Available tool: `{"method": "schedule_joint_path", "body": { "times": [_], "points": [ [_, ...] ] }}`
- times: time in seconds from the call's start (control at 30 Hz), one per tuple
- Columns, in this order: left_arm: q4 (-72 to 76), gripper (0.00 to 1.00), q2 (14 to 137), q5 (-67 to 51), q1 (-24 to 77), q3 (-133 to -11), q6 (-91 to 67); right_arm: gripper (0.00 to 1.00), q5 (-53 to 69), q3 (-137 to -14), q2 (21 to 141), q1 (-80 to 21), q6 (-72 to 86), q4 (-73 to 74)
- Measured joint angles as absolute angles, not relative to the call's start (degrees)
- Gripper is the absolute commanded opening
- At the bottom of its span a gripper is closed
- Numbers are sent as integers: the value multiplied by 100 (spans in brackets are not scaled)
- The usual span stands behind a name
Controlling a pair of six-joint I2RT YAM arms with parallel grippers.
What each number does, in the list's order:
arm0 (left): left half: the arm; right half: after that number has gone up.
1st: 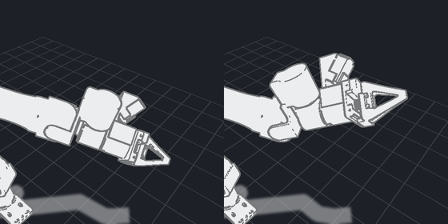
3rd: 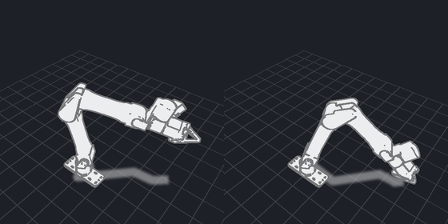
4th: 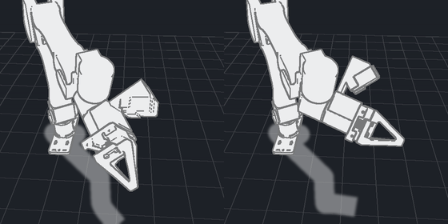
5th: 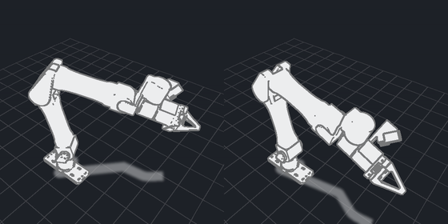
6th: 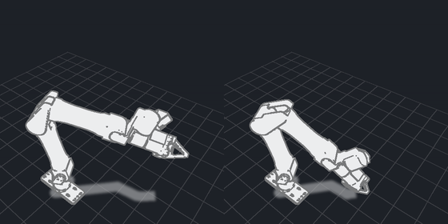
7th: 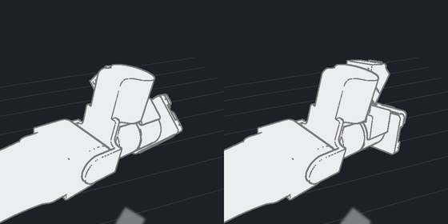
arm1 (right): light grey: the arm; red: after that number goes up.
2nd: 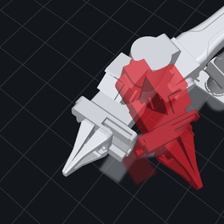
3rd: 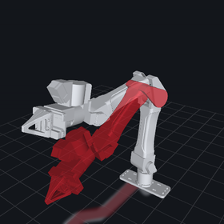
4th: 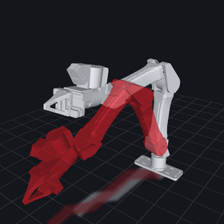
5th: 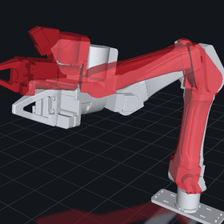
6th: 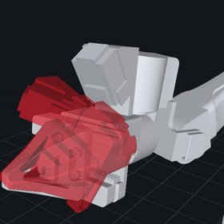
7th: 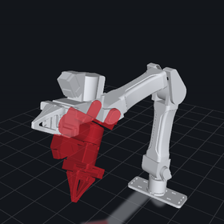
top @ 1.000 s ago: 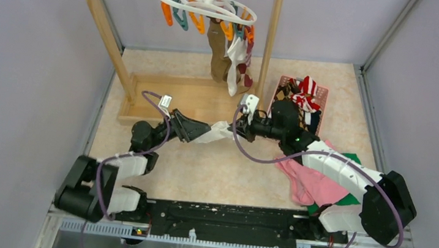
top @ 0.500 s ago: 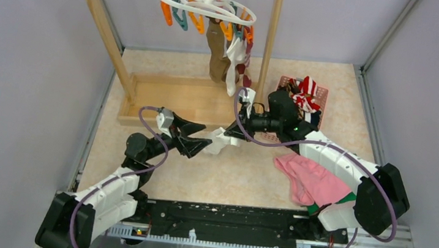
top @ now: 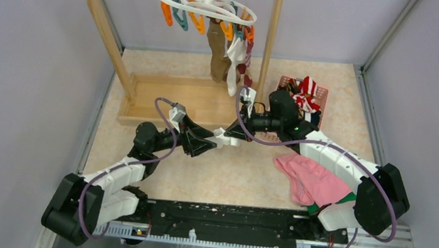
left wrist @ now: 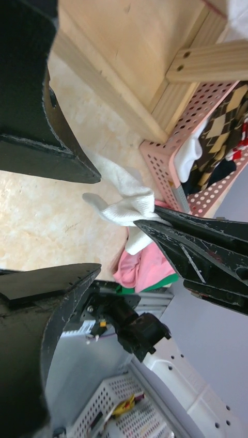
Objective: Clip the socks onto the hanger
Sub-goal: Pick up the sock from the bin.
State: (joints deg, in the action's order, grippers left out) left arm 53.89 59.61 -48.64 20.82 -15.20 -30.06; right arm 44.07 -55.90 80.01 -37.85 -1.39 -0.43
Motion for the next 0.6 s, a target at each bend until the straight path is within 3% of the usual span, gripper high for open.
{"method": "schedule_joint_path", "body": {
  "times": [0.2, 0.4, 0.47, 0.6],
  "points": [
    [5188, 69, 6458, -5164, 2084, -1911, -3347, 0, 4440, -5590, 8001, -3730, -91, -73],
    [5190, 64, 6871, -5406, 2084, -2187, -3691, 0, 4512, -5592, 8044, -3732, -38, -86],
    [5190, 54, 6978, -5478, 2086, -2209, -3778, 0, 4519, -5592, 8075, -3730, 14, -91],
    [5218, 18, 7181, -5614, 2130, -2241, -3959, 0, 4560, -5592, 8145, -3730, 93, -121]
  ]
}}
